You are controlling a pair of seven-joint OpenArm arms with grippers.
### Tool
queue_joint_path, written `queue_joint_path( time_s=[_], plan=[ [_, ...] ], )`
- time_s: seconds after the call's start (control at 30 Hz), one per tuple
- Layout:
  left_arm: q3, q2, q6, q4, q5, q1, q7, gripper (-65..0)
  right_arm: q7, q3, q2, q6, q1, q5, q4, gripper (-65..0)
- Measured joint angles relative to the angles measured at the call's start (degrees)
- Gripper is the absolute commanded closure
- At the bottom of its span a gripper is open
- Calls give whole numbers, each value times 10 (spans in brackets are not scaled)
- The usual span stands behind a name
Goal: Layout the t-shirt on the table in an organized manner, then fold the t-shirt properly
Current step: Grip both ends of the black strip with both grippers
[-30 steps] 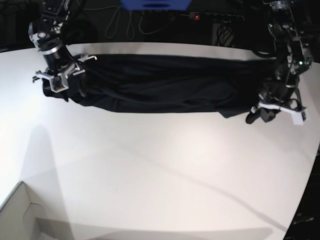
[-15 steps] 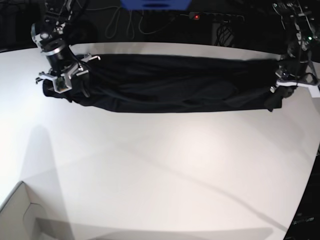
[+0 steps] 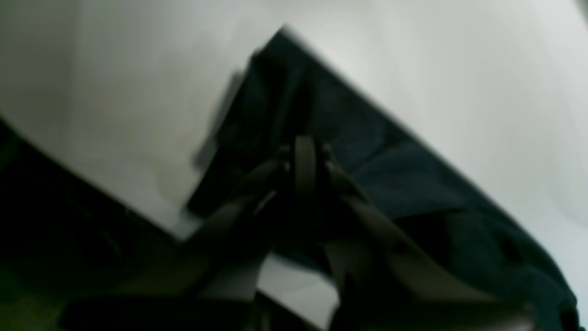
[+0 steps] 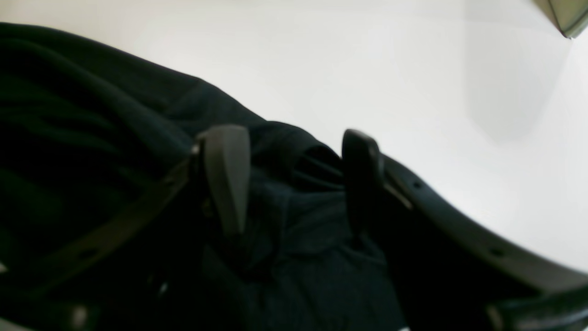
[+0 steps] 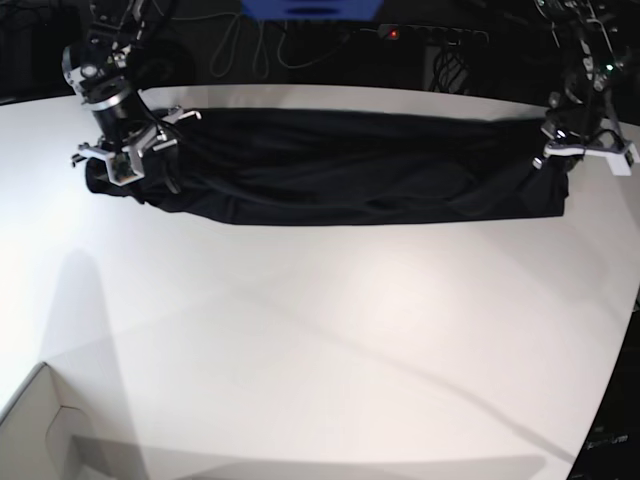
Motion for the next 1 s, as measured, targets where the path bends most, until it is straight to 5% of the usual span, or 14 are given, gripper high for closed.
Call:
queue_joint_path(
  time_s=[0.2,0.4,0.6,0.9,1.0],
  plan=[
    [0,3,0,-11,-2,-10,-3,-183,0,0,-5,0,0,0,0,-329],
    [-1,2,0,3,-1,-7,1,-276,-1,0,-13,0,3,-2,-23,-329],
    [-76,16,0,7,-1,-12,-3,-409,-1,0,-11,0,3,-2,-25,-329],
    [-70,21,-4,-31,1,-35,6,-453,-2,0,-11,0,5,-2,-25,-329],
    [-70,18,-74,-36,-1,-39,3,-453,-1,0,-12,0,5,-2,-25,-329]
  ],
)
